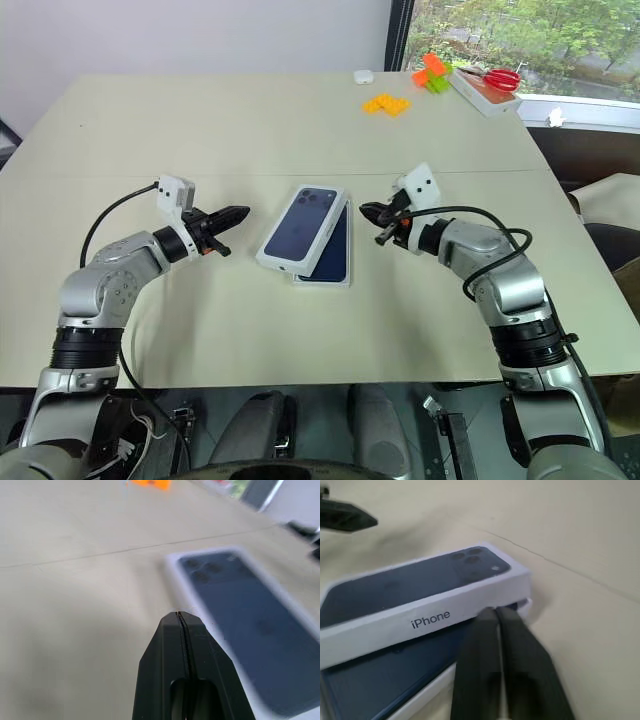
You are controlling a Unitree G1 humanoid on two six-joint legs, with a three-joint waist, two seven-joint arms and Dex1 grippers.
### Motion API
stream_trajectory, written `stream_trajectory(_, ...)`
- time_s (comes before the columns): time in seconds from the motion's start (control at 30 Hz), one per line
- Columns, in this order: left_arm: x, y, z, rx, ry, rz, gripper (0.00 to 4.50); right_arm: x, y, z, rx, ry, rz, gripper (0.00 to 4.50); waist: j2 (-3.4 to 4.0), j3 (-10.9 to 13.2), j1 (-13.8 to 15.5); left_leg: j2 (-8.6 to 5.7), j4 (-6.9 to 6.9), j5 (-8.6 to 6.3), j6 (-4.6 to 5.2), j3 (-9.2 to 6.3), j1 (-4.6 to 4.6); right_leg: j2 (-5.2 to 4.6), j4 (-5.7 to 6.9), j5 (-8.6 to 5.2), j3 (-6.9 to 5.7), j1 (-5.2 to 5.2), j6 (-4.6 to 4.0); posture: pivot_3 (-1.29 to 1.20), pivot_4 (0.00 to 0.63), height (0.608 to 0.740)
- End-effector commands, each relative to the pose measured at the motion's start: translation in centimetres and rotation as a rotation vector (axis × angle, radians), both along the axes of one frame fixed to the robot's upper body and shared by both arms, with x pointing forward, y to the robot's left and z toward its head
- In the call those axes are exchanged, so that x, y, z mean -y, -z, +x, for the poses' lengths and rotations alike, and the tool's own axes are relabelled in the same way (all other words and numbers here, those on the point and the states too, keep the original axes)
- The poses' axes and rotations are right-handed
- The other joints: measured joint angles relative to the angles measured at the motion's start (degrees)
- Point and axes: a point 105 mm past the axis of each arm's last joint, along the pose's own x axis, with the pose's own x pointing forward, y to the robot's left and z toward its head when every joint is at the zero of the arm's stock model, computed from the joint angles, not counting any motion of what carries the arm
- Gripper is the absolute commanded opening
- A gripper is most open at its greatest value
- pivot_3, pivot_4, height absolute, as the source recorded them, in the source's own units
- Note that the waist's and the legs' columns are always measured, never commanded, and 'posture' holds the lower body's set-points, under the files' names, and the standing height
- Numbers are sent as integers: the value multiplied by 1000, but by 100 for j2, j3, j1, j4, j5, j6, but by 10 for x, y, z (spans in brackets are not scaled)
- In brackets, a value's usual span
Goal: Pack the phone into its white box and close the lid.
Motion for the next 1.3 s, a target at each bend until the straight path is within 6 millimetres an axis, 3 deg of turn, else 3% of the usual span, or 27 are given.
stream_trajectory(0.03, -2, 9, 6, 9, -2, 57, 0, -12, -3, -8, 76, -58, -66, 20, 0, 0, -6, -2, 0, 0, 0, 0, 0, -2, -1, 0, 0, 0, 0, 0, 150, 740)
stream_trajectory(0.13, 3, 22, 5, 9, 26, 124, 0, -13, 3, -7, 98, -56, -120, 20, -1, 0, -5, -8, 0, 0, 0, 2, -1, -10, -1, 0, 1, 0, 0, 0, 150, 740)
stream_trajectory(0.57, 54, 14, -9, -23, 216, 32, 0, -14, 7, -7, 122, -69, -170, 20, -1, 0, -19, -4, 0, 0, -1, -1, 1, -9, 4, 1, -1, -1, 0, 0, 150, 740)
stream_trajectory(1.0, 72, 7, -18, -24, 263, 2, 0, -14, 16, -10, 121, -85, -212, 20, -1, 0, -17, -5, 2, 2, -3, -2, 2, -8, 7, 1, -1, 0, -1, 0, 150, 740)
stream_trajectory(1.3, 74, -2, -19, -5, 271, -11, 0, -6, 20, -10, 112, -66, -238, 20, -1, 0, -16, -5, 2, 3, -6, -3, 3, -6, 9, 1, -1, 0, -1, 0, 150, 740)
